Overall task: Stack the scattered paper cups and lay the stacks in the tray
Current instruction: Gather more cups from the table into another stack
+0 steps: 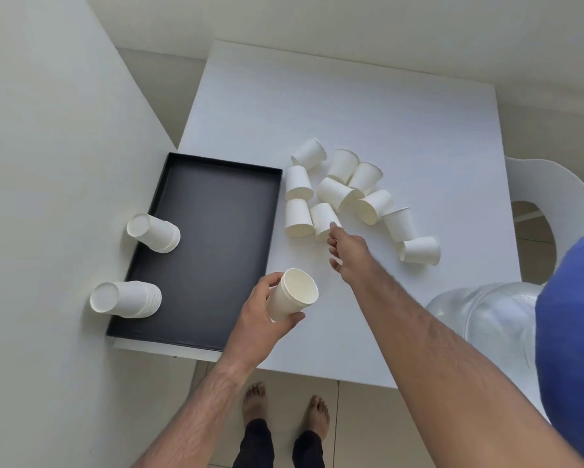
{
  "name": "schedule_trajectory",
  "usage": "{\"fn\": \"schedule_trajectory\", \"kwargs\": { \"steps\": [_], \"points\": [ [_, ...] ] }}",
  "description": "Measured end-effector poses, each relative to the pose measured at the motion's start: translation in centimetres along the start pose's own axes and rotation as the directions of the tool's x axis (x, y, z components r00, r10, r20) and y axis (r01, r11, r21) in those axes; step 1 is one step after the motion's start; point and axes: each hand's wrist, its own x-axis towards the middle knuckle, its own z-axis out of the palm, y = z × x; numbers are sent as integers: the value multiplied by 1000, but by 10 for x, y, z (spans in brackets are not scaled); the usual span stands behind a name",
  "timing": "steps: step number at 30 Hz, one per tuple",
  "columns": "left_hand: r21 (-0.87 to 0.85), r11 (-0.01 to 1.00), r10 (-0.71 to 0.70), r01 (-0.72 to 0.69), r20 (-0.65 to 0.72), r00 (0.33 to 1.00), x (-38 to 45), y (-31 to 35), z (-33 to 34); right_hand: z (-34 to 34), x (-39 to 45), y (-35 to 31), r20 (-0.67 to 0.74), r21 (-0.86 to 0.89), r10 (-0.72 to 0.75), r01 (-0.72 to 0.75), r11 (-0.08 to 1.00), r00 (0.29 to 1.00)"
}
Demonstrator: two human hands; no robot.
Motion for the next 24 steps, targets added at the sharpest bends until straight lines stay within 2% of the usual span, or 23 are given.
{"fn": "schedule_trajectory", "kwargs": {
  "steps": [6, 12, 14, 16, 20, 24],
  "points": [
    [14, 1000, -18, 18, 5, 1000, 1, -9, -3, 11, 9, -11, 17, 89, 105, -106, 990, 994],
    [2, 999, -39, 39, 4, 999, 0, -8, -7, -6, -7, 3, -20, 147, 76, -73, 986, 997],
    [0, 999, -38, 38, 7, 999, 1, -4, -9, -15, -19, 10, -48, 109, 0, 5, 994, 999],
    [-5, 999, -36, 36, 11, 999, 2, 0, -11, -25, -35, 16, -81, 15, -146, 147, 989, 986],
    [12, 999, -35, 35, 16, 999, 2, 8, -14, -43, -74, 26, -80, -142, -398, 385, 912, 914],
    [24, 999, -34, 34, 6, 999, 5, 10, -14, -53, -104, 30, -8, -157, -535, 528, 835, 845]
  ]
}}
